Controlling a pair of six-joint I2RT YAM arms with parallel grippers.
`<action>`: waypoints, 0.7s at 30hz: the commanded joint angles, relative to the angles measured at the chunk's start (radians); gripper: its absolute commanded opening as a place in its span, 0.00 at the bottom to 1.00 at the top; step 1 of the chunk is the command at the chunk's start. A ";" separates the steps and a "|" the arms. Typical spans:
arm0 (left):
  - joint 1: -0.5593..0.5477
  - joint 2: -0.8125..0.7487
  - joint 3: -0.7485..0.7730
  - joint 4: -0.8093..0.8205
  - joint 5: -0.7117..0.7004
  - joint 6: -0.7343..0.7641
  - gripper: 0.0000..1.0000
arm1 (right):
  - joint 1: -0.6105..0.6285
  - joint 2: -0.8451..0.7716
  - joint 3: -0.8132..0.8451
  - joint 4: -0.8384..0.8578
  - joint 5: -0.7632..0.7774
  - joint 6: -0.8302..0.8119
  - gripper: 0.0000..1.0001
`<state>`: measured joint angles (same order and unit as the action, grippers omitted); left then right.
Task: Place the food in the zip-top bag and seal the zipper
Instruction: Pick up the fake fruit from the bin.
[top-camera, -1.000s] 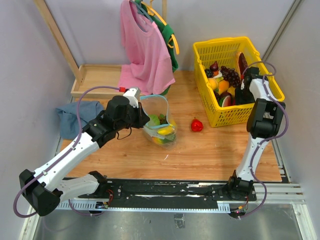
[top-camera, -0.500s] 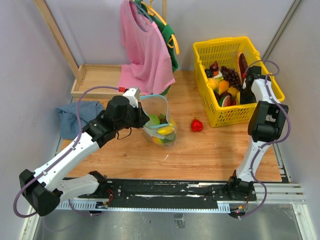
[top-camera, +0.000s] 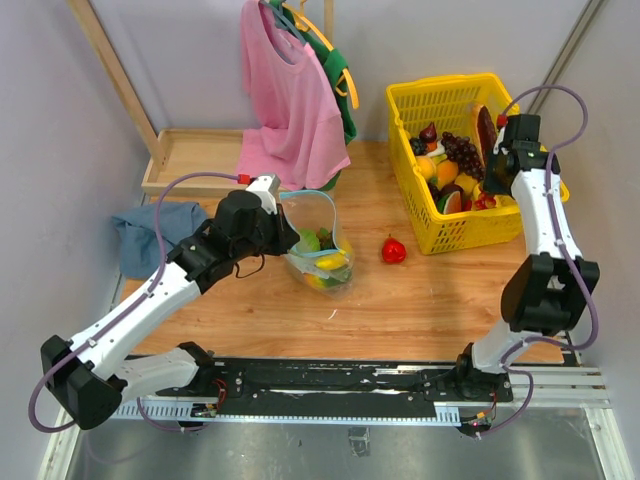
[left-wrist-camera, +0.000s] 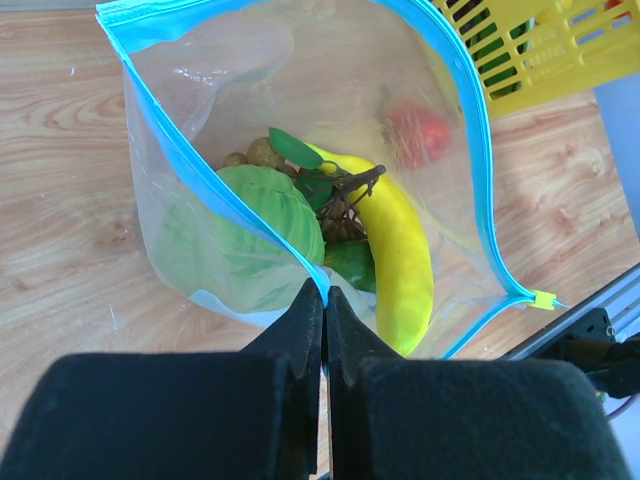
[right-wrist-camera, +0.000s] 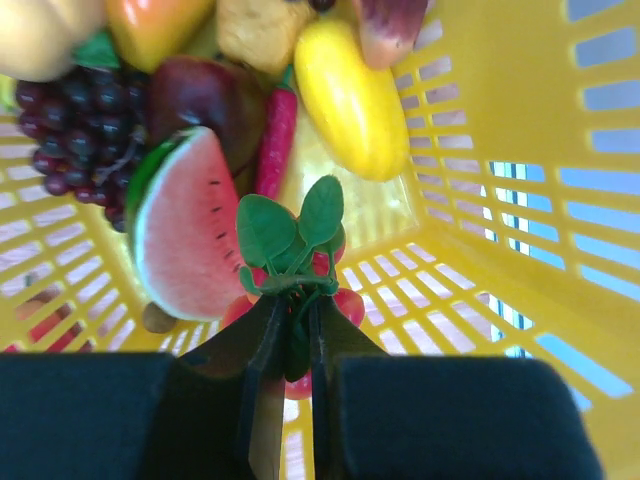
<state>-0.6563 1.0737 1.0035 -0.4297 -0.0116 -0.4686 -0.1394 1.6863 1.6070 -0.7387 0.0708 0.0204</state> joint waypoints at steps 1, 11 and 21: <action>-0.002 0.010 0.036 -0.012 -0.027 -0.008 0.00 | 0.062 -0.132 -0.032 0.101 -0.009 0.042 0.01; -0.001 0.024 0.051 -0.015 -0.018 -0.032 0.00 | 0.333 -0.339 -0.012 0.161 0.010 0.056 0.01; -0.002 0.021 0.037 0.006 0.005 -0.066 0.00 | 0.673 -0.445 -0.096 0.366 -0.071 0.181 0.01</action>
<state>-0.6563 1.0954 1.0256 -0.4500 -0.0204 -0.5175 0.4255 1.2613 1.5536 -0.5095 0.0586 0.1158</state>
